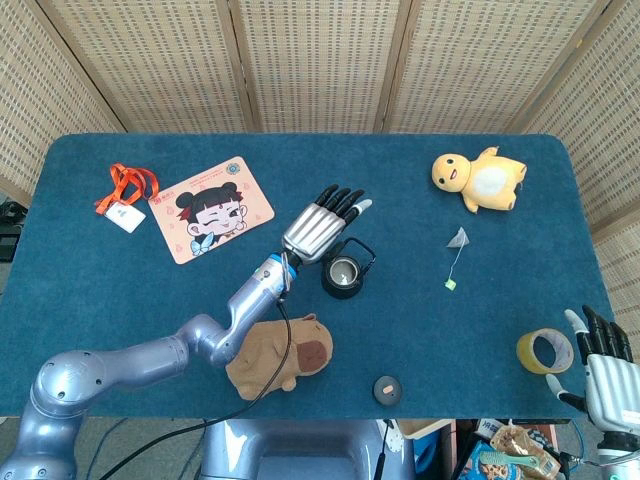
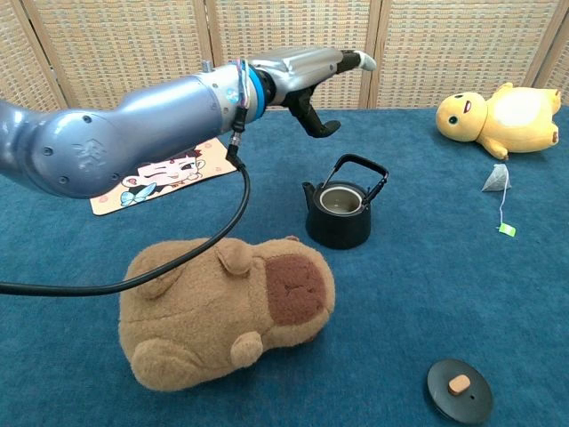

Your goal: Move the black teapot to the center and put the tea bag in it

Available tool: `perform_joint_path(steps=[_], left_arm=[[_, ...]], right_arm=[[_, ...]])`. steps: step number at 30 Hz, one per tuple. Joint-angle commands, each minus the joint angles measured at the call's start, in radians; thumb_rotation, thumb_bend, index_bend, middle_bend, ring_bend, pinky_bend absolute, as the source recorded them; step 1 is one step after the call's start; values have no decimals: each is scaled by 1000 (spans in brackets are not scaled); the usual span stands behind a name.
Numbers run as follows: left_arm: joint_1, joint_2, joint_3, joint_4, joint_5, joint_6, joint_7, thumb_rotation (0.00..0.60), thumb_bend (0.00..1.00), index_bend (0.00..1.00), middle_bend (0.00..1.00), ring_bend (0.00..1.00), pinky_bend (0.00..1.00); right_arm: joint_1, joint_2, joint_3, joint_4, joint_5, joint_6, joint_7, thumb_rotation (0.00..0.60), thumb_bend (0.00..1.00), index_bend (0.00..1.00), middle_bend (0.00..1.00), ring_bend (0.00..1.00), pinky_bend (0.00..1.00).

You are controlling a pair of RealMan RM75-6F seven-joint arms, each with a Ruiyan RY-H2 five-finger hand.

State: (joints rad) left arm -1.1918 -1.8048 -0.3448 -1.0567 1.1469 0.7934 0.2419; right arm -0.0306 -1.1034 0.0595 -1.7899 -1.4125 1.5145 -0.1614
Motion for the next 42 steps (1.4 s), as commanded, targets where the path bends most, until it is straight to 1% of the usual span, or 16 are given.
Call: perform_joint_path(steps=[1, 3, 7, 11, 15, 19, 21, 23, 25, 28, 31, 36, 42], left_arm=[[73, 91, 23, -112, -11, 46, 4, 600, 462, 0, 0, 0, 0], [101, 125, 32, -155, -15, 61, 6, 600, 462, 0, 0, 0, 0], [190, 238, 65, -302, -24, 112, 0, 600, 462, 0, 0, 0, 0], [270, 338, 113, -408, 24, 176, -12, 600, 462, 0, 0, 0, 0], [353, 414, 154, -489, 62, 257, -36, 600, 471, 5, 0, 0, 0], [448, 494, 212, -567, 123, 349, -69, 600, 475, 33, 0, 0, 0], [511, 539, 259, -607, 166, 407, -74, 600, 475, 43, 0, 0, 0], [586, 585, 312, -646, 220, 492, -65, 600, 475, 57, 0, 0, 0], [633, 601, 342, -654, 269, 552, -63, 600, 475, 79, 0, 0, 0], [679, 614, 367, -655, 303, 603, -62, 600, 476, 93, 3, 0, 0], [735, 648, 396, -676, 325, 646, -76, 600, 475, 93, 6, 0, 0], [808, 700, 429, -714, 352, 696, -77, 600, 475, 93, 10, 0, 0], [869, 733, 460, -745, 378, 710, -76, 600, 475, 93, 10, 0, 0]], right_arm=[[5, 2, 2, -3, -6, -3, -2, 600, 380, 1, 54, 0, 36], [12, 3, 4, -4, -11, -8, -3, 600, 380, 8, 56, 0, 36], [34, 2, 13, -1, -18, -29, 2, 600, 380, 15, 58, 0, 37], [56, 2, 21, 5, -23, -51, 9, 600, 380, 16, 64, 0, 40], [74, 1, 28, 12, -26, -69, 18, 600, 380, 17, 69, 0, 44], [96, -1, 36, 19, -28, -92, 28, 600, 380, 19, 75, 0, 49], [111, -3, 40, 22, -35, -105, 32, 600, 380, 22, 78, 0, 51], [126, -4, 45, 23, -44, -115, 35, 600, 380, 28, 85, 0, 55], [134, -6, 46, 25, -53, -116, 39, 600, 380, 37, 95, 0, 61], [142, -10, 47, 30, -64, -116, 42, 600, 380, 48, 109, 0, 68], [157, -15, 47, 34, -73, -127, 43, 600, 380, 56, 118, 0, 83], [188, -20, 53, 38, -80, -155, 45, 600, 380, 72, 144, 10, 140], [238, -30, 70, 43, -85, -195, 46, 600, 380, 98, 183, 55, 175]])
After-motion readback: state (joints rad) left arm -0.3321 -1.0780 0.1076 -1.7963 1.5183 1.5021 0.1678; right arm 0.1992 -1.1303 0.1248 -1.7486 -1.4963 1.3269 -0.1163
